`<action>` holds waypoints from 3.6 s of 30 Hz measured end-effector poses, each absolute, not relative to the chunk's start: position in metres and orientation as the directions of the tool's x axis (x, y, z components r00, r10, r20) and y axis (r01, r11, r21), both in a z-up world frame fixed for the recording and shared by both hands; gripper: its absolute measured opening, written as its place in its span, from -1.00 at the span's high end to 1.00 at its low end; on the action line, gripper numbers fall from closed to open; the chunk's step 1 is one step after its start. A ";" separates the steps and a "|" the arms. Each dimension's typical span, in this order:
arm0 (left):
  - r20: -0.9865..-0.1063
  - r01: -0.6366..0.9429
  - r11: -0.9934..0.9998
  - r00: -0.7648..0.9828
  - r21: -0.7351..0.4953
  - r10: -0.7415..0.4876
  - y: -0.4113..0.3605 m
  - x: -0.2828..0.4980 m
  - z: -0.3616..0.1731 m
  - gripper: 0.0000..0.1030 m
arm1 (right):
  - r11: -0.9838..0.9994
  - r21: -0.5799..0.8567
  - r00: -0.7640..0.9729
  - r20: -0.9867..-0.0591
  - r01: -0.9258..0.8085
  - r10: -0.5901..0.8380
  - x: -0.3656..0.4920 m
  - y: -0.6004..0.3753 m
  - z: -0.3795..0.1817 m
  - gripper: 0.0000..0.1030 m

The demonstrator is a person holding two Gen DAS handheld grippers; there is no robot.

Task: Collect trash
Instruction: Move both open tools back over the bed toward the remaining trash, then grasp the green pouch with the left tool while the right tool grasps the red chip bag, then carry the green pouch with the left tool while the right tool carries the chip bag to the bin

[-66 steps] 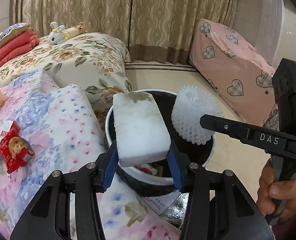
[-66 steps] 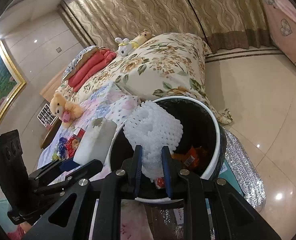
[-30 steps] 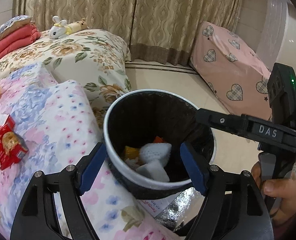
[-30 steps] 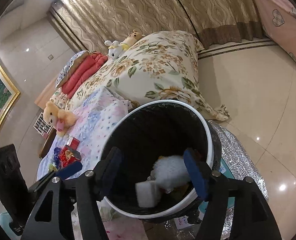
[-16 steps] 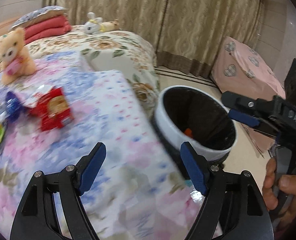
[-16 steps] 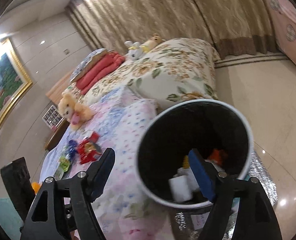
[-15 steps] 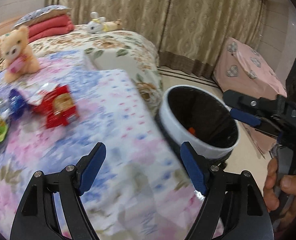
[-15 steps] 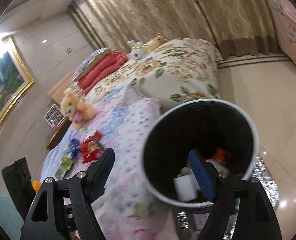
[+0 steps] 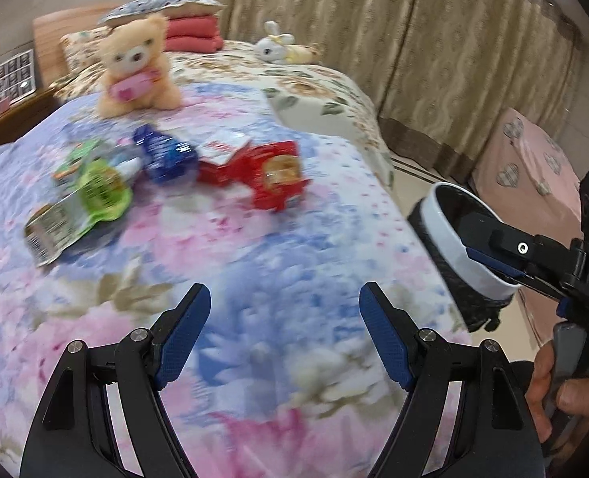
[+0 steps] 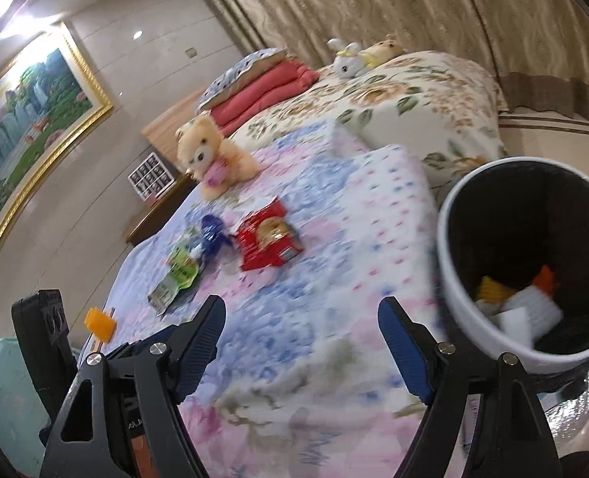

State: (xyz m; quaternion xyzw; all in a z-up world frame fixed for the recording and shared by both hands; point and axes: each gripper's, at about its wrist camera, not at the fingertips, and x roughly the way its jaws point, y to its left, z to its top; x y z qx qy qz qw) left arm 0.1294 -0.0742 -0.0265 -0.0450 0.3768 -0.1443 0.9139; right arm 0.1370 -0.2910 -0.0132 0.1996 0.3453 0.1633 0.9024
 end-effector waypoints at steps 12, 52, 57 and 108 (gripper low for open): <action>-0.686 0.115 0.971 0.690 -0.211 -0.231 -0.010 0.124 -0.041 -0.54 | 0.869 0.454 0.648 -0.604 -0.198 0.464 0.154 -0.233 -0.031 -0.57; -0.755 0.153 0.987 0.641 -0.052 -0.140 0.079 0.246 -0.060 -0.50 | 0.897 0.425 0.600 -0.689 -0.118 0.406 0.287 -0.202 -0.069 -0.57; -0.753 0.151 0.988 0.648 -0.022 -0.116 0.076 0.240 -0.061 0.02 | 0.910 0.397 0.614 -0.690 -0.121 0.383 0.286 -0.200 -0.068 -0.33; -0.687 0.456 0.880 0.598 -0.132 -0.413 -0.116 0.141 -0.017 0.37 | 0.880 0.469 0.725 -0.581 -0.072 0.370 0.130 -0.343 -0.018 0.46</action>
